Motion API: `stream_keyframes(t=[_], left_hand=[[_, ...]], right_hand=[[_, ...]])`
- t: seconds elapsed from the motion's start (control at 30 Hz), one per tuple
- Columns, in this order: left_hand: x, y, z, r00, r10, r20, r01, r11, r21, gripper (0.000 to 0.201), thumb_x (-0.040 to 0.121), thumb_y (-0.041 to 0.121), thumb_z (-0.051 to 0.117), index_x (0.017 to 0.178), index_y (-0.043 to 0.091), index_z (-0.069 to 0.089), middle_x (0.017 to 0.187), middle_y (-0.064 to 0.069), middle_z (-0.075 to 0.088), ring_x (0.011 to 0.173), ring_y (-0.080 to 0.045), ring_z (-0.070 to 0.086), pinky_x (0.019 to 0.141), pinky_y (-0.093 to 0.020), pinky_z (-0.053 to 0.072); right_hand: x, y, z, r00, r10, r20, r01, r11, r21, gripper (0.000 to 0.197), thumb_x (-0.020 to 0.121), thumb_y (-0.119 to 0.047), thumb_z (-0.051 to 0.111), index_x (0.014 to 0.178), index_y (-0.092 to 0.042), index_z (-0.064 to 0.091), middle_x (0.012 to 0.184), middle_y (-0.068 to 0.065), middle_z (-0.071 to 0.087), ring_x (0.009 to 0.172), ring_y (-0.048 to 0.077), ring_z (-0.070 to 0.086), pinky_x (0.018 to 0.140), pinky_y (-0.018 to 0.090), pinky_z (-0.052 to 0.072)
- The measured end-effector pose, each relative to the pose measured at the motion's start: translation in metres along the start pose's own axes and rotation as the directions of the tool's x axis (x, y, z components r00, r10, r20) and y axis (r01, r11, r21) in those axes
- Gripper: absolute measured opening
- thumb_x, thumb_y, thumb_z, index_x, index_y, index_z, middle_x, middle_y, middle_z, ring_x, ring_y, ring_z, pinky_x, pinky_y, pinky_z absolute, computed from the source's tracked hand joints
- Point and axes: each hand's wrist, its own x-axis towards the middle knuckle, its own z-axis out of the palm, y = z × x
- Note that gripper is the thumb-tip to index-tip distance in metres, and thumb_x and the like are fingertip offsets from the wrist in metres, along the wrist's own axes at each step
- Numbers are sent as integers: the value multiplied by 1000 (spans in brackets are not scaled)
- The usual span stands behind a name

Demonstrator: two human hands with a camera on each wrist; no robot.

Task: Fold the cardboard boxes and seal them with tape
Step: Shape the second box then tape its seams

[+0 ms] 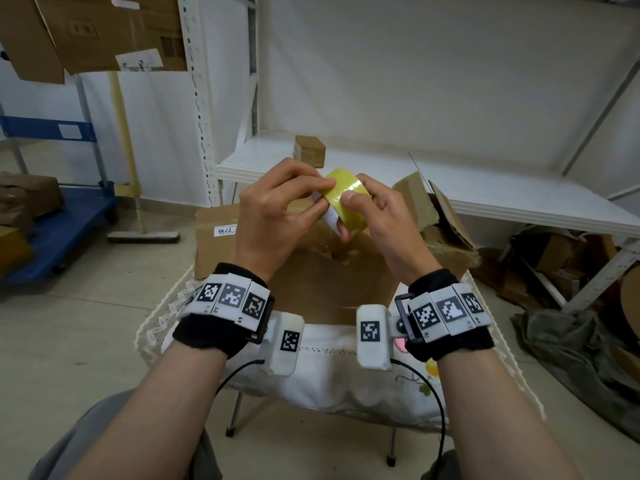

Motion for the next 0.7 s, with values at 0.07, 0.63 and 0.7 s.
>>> stream_keyframes(t=[0.07,0.63,0.7], left_hand=[[-1,0,1,1000,5,-9,-5,1000,19,16,82,5,79,97,3,78,94,-12,70,84,-21,67,71,-36,58],[-1,6,6,999,6,-54,-4,999,46,11,79,-1,79,85,0,71,87,-12,67,80,-24,64,68,-36,57],[-1,5,9,1000,-8,-3,8,999,50,15,77,0,79,87,1,69,88,-10,65,81,-24,62,68,-37,55]], right_hand=[[-1,-1,0,1000,0,-4,0,1000,-4,15,104,-7,47,100,-8,61,72,-11,62,56,8,57,63,20,50],[-6,0,-1,999,-30,-13,31,999,8,12,99,-10,52,98,-10,63,85,8,60,55,17,58,66,25,51],[-7,4,-3,1000,-22,-19,23,1000,16,14,94,-15,53,98,-9,65,85,9,61,54,22,59,64,28,52]])
